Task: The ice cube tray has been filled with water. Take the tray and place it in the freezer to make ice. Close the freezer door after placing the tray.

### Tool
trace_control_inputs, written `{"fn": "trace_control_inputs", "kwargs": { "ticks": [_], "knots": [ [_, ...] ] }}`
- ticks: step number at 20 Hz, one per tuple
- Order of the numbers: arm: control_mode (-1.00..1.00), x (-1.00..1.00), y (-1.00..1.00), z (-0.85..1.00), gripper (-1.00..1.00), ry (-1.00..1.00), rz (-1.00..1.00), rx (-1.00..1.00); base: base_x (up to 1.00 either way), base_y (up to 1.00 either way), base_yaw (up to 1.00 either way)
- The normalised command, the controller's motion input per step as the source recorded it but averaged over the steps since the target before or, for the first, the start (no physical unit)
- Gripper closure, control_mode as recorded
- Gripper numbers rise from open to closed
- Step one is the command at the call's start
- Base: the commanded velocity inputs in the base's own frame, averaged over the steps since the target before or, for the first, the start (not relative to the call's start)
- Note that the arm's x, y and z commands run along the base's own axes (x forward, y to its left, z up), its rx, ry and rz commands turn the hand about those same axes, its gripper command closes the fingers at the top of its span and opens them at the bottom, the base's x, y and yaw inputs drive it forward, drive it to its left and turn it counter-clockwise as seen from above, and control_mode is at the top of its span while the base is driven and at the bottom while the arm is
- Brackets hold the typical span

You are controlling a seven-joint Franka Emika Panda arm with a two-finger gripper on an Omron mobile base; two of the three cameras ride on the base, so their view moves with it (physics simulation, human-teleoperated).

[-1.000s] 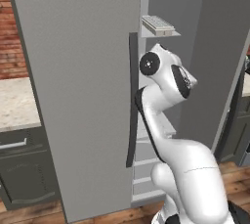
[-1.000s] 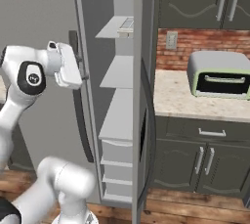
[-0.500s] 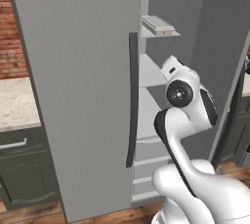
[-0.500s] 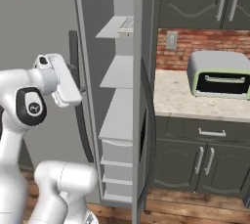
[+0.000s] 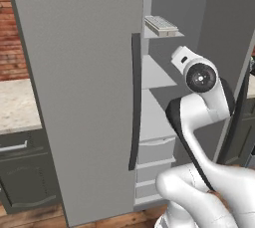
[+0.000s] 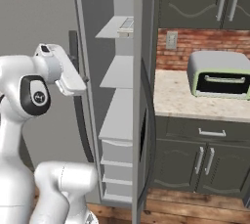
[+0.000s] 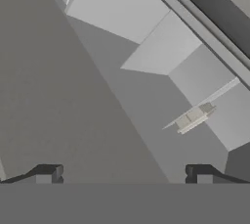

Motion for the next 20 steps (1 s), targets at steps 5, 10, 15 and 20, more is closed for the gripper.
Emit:
{"fn": "trace_control_inputs", "kwargs": {
  "ticks": [5, 10, 15, 20],
  "knots": [
    [-1.0, 0.01, 0.02, 0.0, -1.0, 0.0, 0.0, 0.0, 0.0, 0.0, 0.0],
    [1.0, 0.0, 0.0, 0.0, -1.0, 0.0, 0.0, 0.0, -0.48, 0.04, 0.0],
    [1.0, 0.0, 0.0, 0.0, -1.0, 0.0, 0.0, 0.0, -0.85, 0.01, 0.02],
    [1.0, 0.0, 0.0, 0.0, -1.0, 0.0, 0.0, 0.0, -0.64, 0.2, 0.05]
  ]
}}
